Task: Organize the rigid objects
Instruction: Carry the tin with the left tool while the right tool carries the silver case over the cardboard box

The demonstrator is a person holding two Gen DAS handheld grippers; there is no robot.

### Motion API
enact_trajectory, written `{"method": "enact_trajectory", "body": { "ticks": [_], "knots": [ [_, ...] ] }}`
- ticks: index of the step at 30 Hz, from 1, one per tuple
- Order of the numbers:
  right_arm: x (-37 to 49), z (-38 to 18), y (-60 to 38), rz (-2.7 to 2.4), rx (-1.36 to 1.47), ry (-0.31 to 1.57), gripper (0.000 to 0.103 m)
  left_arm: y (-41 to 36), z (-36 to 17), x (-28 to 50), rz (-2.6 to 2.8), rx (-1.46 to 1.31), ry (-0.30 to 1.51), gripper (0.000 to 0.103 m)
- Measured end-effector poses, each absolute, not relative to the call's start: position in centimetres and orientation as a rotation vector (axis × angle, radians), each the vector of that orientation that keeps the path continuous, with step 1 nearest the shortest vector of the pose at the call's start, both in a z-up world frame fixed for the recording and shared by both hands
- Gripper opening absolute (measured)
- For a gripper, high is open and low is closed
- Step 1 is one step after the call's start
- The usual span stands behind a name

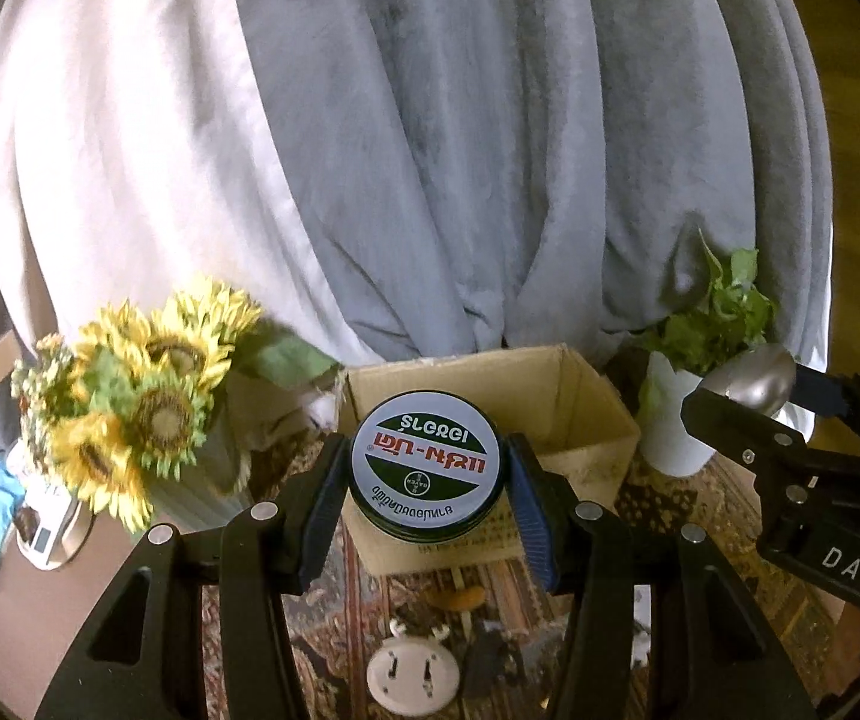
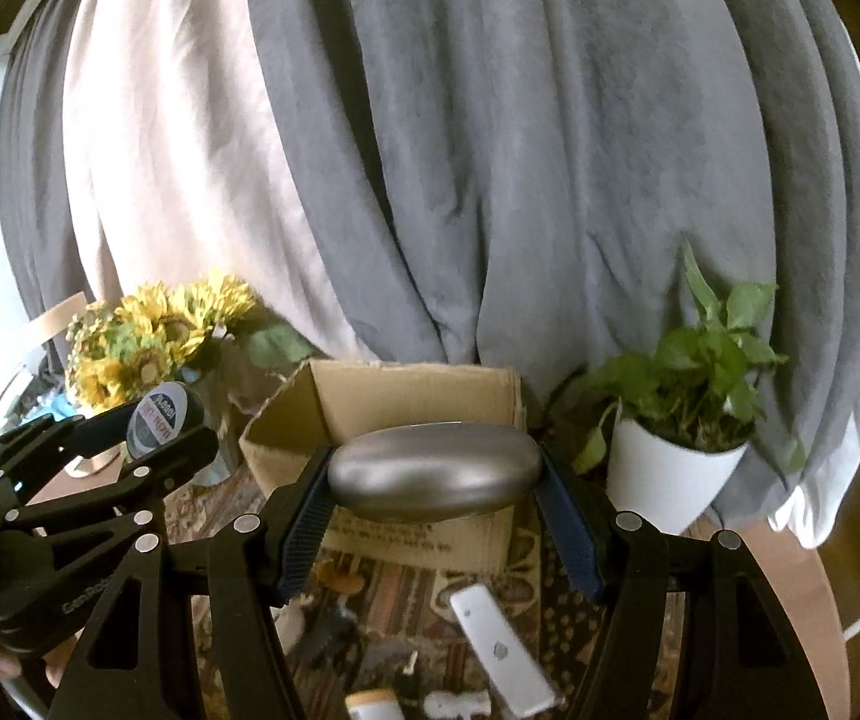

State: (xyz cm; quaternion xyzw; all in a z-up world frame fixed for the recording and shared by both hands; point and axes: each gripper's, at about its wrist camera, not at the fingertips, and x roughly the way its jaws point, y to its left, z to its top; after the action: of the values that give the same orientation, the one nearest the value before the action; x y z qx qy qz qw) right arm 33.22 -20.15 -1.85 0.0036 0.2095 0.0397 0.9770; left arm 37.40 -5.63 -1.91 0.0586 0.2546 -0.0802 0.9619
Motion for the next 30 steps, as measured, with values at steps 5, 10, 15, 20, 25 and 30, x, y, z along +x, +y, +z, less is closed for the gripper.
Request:
{"method": "enact_trajectory", "body": {
  "ticks": [5,10,15,20,25,30],
  "knots": [
    [36.3,-1.3,-20.5,0.091,0.011,0.442,0.067,-6.0,-1.6,40.2,-0.15,0.143,0.517,0.051],
    [39.6,-1.2,-20.6,0.099,0.01,0.481,0.067,-6.2,-1.7,43.1,-0.147,0.153,0.528,0.051],
    [42.7,-1.6,-20.5,0.108,0.006,0.529,0.067,-5.8,-2.5,46.1,-0.157,0.147,0.578,0.051],
    [46.1,-2.5,-20.5,0.111,-0.009,0.593,0.067,-5.6,-3.6,49.0,-0.175,0.155,0.65,0.051],
    [48.7,-3.5,-20.5,0.122,-0.013,0.66,0.067,-5.7,-4.6,51.1,-0.193,0.178,0.711,0.051],
    [51.1,-4.7,-20.7,0.131,-0.024,0.747,0.067,-6.0,-5.8,53.1,-0.212,0.203,0.779,0.051]
  ]
}}
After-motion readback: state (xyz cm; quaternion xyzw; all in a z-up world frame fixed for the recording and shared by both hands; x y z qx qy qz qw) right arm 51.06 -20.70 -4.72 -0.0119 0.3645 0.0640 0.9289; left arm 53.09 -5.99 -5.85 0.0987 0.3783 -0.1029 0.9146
